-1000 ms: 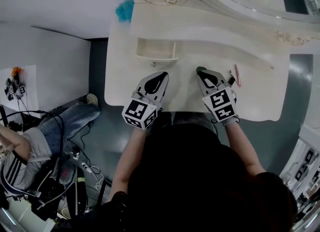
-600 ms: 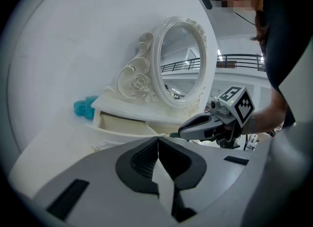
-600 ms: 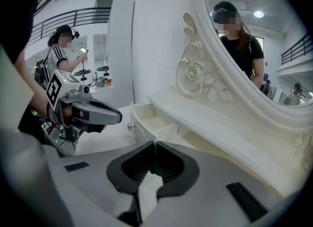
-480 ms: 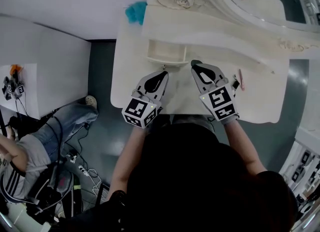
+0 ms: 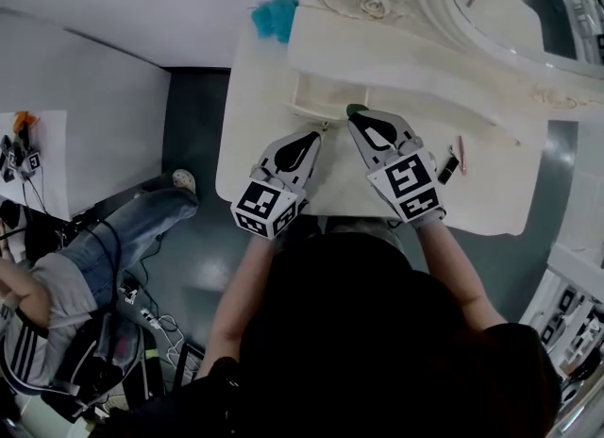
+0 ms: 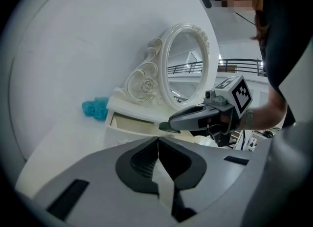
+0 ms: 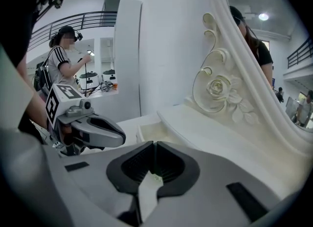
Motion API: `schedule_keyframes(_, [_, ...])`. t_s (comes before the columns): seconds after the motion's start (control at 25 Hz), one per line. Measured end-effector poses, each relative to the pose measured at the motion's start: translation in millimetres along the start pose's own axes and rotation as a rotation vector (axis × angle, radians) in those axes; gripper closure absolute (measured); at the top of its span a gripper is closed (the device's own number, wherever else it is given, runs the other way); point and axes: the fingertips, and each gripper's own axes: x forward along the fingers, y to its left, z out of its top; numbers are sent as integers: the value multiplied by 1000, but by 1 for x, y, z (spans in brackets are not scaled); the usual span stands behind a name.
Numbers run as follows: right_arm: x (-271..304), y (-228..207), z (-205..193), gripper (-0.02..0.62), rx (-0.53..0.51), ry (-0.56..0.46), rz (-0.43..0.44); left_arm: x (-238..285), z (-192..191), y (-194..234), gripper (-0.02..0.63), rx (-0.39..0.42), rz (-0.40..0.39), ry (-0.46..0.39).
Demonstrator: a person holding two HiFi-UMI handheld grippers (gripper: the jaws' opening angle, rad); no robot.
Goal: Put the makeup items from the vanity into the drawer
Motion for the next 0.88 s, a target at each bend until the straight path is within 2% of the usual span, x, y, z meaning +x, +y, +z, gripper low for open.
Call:
schedule_keyframes(0.32, [29,10,15,560,-29,19,45,-5,-1,14,594,-23,8,-16])
schedule_keyframes(0.88, [62,30,32,555,-64,38,125,-15,-1,25,594,-10,52,-22])
